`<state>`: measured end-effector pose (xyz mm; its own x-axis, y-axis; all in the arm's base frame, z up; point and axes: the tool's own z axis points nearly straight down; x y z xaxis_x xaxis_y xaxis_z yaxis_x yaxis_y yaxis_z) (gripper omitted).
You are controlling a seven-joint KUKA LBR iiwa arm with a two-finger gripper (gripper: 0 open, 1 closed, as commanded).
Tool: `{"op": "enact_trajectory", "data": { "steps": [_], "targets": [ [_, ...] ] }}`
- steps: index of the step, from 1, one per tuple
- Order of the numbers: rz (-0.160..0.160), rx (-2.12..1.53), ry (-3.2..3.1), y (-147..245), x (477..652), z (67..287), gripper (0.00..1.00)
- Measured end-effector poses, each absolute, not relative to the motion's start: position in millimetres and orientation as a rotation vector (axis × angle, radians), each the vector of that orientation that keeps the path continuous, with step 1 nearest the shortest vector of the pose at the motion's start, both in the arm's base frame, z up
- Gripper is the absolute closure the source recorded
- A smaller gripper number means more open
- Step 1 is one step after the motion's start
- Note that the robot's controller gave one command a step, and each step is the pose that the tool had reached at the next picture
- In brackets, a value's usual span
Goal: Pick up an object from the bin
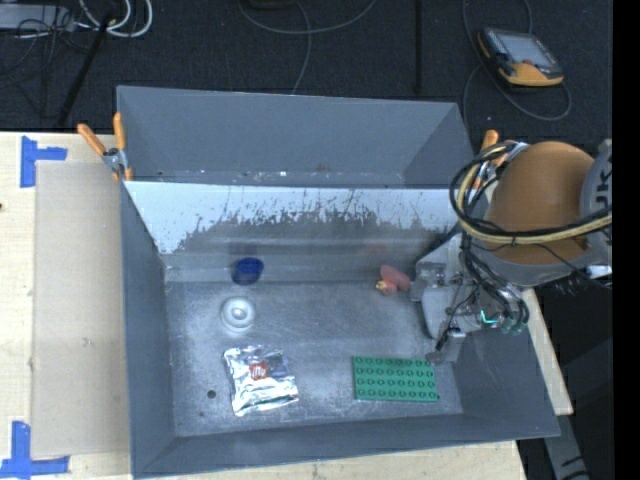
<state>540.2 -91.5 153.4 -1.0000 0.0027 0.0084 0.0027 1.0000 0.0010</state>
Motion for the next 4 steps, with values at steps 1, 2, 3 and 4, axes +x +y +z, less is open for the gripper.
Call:
{"op": "enact_trajectory", "data": {
  "steps": [1,2,3,4],
  "targets": [
    [-0.004,0.161,-3.129,-77.2,508.5,66.4,0.00],
    [0.001,0.165,-3.138,-77.6,512.2,72.6,1.00],
    [0.003,0.206,-3.143,-86.1,510.4,201.4,1.00],
    [0.000,0.207,-3.135,-85.6,508.8,196.8,0.00]
  ]
}}
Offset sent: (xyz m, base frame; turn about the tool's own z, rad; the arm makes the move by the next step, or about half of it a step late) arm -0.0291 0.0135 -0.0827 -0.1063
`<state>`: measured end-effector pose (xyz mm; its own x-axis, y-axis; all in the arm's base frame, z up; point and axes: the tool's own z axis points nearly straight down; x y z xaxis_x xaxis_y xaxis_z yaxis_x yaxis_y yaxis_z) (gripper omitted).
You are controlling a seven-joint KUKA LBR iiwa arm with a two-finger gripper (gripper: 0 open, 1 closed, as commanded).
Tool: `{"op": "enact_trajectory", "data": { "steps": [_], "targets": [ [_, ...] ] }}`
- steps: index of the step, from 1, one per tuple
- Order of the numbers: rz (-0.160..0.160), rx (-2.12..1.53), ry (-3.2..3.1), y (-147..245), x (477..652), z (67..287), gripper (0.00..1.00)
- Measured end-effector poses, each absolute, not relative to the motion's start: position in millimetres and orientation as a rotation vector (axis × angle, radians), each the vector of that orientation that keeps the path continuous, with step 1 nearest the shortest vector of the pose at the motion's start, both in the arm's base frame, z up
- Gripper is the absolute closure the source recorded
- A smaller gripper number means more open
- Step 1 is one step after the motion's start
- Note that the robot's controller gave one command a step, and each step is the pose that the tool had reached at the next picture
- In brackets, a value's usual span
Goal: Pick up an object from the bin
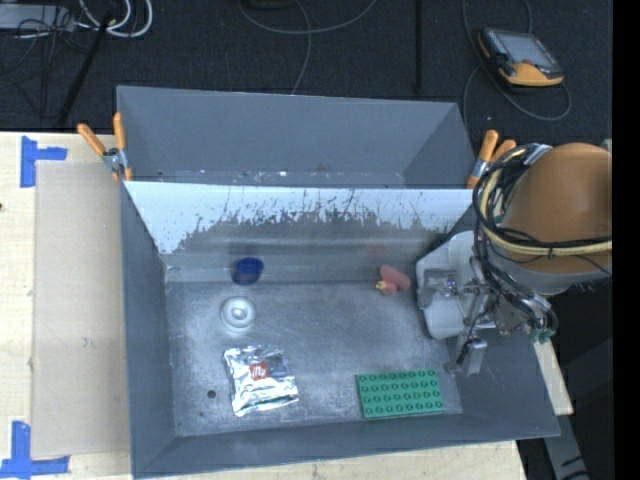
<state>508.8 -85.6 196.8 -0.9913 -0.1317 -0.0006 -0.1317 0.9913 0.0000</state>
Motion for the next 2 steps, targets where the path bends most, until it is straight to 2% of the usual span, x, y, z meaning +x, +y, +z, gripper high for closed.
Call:
{"op": "enact_trajectory", "data": {
  "steps": [1,2],
  "targets": [
    [0.002,-0.092,3.137,-56.8,480.6,69.8,0.00],
    [0.000,-0.098,3.138,-57.3,481.3,74.0,1.00]
  ]
}}
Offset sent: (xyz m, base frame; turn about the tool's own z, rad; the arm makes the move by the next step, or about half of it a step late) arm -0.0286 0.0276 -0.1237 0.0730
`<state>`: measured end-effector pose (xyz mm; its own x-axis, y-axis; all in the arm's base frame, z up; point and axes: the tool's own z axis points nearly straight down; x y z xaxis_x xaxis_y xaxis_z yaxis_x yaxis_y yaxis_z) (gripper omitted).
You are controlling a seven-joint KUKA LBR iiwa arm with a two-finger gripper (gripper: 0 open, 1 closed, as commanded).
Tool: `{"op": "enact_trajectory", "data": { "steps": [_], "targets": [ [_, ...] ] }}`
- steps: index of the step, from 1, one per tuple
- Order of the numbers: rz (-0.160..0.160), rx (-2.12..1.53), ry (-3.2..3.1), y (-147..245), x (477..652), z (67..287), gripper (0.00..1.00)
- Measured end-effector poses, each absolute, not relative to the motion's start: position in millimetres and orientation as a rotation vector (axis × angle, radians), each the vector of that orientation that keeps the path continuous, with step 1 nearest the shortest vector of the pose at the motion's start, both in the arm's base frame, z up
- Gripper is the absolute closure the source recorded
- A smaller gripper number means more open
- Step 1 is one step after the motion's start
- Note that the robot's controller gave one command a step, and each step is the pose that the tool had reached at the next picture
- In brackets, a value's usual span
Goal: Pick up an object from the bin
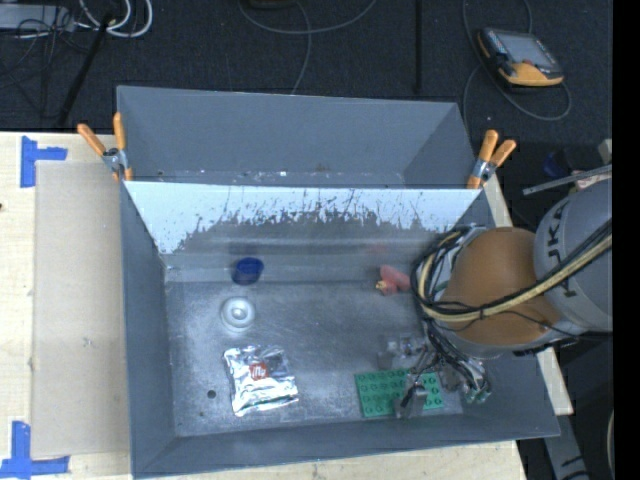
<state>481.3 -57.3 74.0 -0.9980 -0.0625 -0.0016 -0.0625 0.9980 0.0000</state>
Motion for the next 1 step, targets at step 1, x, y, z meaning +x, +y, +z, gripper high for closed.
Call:
{"op": "enact_trajectory", "data": {
  "steps": [1],
  "targets": [
    [-0.003,-0.132,3.129,-81.7,511.2,222.3,1.00]
  ]
}}
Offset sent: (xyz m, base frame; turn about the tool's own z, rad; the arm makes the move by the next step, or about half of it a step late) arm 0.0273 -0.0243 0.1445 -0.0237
